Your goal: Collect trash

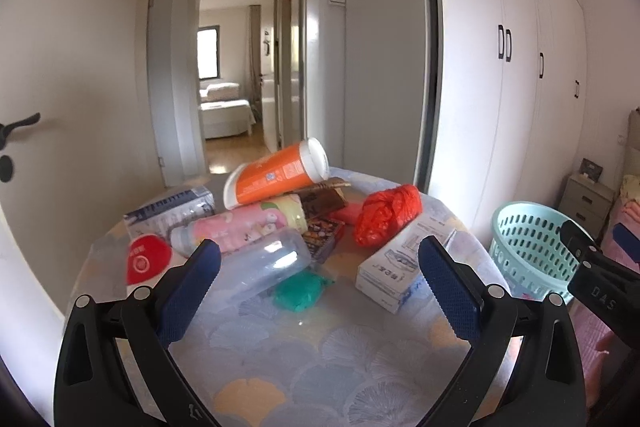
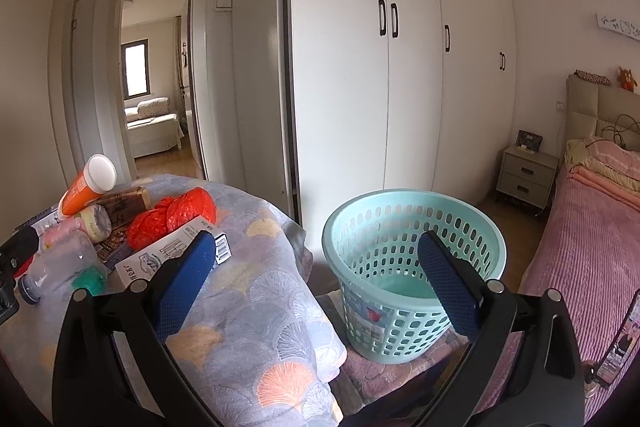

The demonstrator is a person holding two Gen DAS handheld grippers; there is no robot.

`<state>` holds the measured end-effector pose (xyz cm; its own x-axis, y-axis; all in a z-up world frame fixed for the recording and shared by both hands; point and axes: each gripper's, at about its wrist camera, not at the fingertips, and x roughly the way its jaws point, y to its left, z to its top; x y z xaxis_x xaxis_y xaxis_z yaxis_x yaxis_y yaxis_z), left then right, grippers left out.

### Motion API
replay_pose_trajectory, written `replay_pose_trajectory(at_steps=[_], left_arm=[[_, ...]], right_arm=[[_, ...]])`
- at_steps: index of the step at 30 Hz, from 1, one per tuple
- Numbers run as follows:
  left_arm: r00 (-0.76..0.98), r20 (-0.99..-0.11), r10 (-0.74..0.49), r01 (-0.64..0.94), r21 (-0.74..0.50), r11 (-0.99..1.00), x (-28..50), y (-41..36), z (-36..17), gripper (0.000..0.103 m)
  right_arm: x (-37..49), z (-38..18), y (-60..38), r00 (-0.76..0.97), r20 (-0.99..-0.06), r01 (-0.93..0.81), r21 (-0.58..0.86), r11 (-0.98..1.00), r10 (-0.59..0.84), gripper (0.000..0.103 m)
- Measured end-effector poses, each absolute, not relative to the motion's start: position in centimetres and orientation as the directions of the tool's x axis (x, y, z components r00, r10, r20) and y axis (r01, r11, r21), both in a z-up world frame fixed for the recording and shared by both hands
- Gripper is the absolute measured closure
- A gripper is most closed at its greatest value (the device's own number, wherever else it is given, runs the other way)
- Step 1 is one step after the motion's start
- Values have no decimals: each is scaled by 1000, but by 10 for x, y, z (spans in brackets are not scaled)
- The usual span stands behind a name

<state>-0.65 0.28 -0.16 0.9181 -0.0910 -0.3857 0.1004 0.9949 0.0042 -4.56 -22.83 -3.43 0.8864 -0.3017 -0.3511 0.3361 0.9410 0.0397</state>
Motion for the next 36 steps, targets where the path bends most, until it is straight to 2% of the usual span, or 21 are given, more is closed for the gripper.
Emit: replay_pose_trajectory(at_steps=[4,14,32,34,36], left_arm=[[919,-387,-73,88,23,996,-6,0,-4,7],[911,-397,-114,125,2,992,-6,-1,-6,7],[915,-402,-25,-10,-84,996,1,61,-1,7],[909,-416,-21,-33,-124,992,4,82,-2,7],[900,-436,7,-73,-134,988,8,101,-4,7]], right_arm=[[-45,-36,-229,885,-355,335,40,941,-300,7],[-44,-38,-229,882,-363,336,40,941,-299,7],[-26,-33,-214,894,-383,269,39,962,-235,7],[-25,-31,-211,899,-376,254,36,967,-223,10],[-19,-31,-204,902,-379,229,20,973,-205,22]])
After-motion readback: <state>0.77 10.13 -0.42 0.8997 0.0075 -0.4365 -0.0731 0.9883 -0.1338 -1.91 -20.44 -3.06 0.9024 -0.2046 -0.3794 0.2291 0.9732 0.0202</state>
